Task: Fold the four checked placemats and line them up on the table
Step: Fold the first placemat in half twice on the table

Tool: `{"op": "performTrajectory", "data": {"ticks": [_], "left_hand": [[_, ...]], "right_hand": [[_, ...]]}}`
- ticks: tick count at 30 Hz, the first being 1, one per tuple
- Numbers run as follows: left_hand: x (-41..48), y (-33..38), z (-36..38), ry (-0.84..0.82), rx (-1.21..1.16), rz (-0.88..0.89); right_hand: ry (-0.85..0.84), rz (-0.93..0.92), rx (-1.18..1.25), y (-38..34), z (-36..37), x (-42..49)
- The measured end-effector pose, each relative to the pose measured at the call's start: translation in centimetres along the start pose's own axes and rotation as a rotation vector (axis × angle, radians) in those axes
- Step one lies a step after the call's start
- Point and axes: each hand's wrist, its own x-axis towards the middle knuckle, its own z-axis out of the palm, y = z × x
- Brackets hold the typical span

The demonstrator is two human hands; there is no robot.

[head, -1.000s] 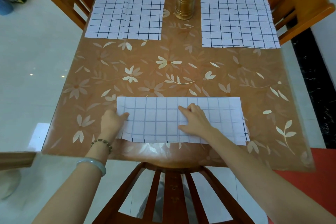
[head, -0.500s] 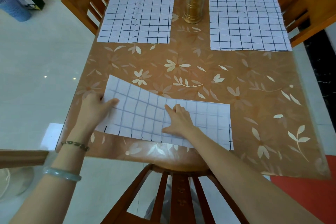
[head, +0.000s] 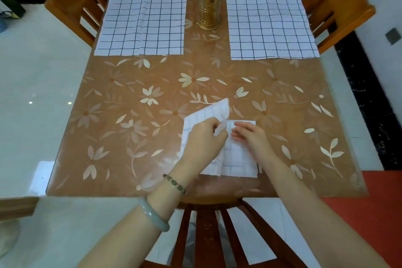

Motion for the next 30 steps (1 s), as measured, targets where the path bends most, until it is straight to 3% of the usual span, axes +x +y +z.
{"op": "performTrajectory", "data": {"ticks": [2,5,12,16,18,22,27,30], "left_hand": [[0.6,0.9,3.2,-0.053,0.003,-0.002],[1.5,0.9,7.2,-0.113,0.031,-0.029],[1.9,-0.5,11.7,-0.208,-0.075,-0.168],[1.3,-1.8,11.2,-0.274,-0.139,-0.143],[1.2,-3.8,9.8,-0.193,-0.044,-0.037],[2.2,-9.3,6.6,-0.016,0.382,0.168],[2.7,-13.5,6.6,-0.139,0.743,0.232],[2.7,-14.4,7.0,-0.159,0.819,0.243]], "right_hand": [[0.015,0.082,0.143,-1.2,-2.3,-1.1],[-0.002,0.191,0.172,-1.2,-4.6,-1.7],[0.055,0.282,0.063,-0.3,-5.0,-1.9],[0.176,0.276,-0.185,1.3,-4.8,-0.6],[0.220,0.240,-0.243,1.5,-4.7,-0.5],[0.268,0.132,-0.456,1.6,-4.7,-0.3],[0.275,0.008,-0.675,1.7,-4.2,-0.4],[0.342,-0.131,-1.085,1.9,-4.0,-0.7]]}}
